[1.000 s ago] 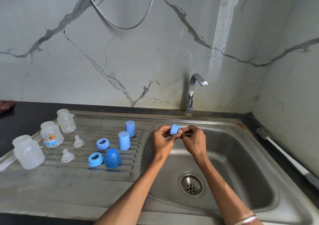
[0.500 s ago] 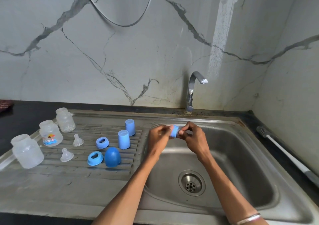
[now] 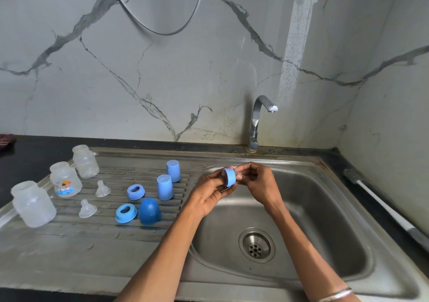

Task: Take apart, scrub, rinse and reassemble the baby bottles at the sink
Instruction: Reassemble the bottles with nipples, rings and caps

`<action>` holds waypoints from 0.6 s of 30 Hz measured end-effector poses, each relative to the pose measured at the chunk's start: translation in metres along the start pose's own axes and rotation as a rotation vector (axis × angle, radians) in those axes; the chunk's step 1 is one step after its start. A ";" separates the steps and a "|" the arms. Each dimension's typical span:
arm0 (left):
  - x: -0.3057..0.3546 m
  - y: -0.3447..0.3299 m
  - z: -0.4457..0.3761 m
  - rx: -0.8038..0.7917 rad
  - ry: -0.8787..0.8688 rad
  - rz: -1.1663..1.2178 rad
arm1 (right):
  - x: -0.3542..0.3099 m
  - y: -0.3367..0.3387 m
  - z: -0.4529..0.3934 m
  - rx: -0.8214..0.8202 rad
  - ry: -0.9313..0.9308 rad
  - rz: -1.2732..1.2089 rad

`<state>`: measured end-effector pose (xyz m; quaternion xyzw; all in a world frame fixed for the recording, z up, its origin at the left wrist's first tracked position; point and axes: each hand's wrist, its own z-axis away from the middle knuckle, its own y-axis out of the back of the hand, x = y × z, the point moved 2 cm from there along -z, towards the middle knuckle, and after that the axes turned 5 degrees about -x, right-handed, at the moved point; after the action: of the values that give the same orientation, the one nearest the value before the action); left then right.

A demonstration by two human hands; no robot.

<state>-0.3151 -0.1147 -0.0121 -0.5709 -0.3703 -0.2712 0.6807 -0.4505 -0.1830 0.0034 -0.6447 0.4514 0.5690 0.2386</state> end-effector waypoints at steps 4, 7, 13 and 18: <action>0.002 0.000 -0.003 -0.007 0.004 -0.009 | -0.005 -0.002 0.004 -0.019 0.025 0.002; 0.002 -0.003 -0.004 -0.014 -0.005 0.022 | -0.007 -0.002 0.007 0.015 0.033 -0.007; 0.002 -0.011 -0.004 0.021 -0.005 0.071 | -0.005 -0.004 0.008 0.030 -0.027 -0.107; 0.002 -0.007 0.000 -0.049 -0.012 0.094 | -0.011 -0.004 0.008 0.115 0.035 -0.029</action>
<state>-0.3190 -0.1158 -0.0064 -0.6057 -0.3403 -0.2443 0.6764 -0.4505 -0.1714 0.0111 -0.6461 0.4780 0.5275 0.2754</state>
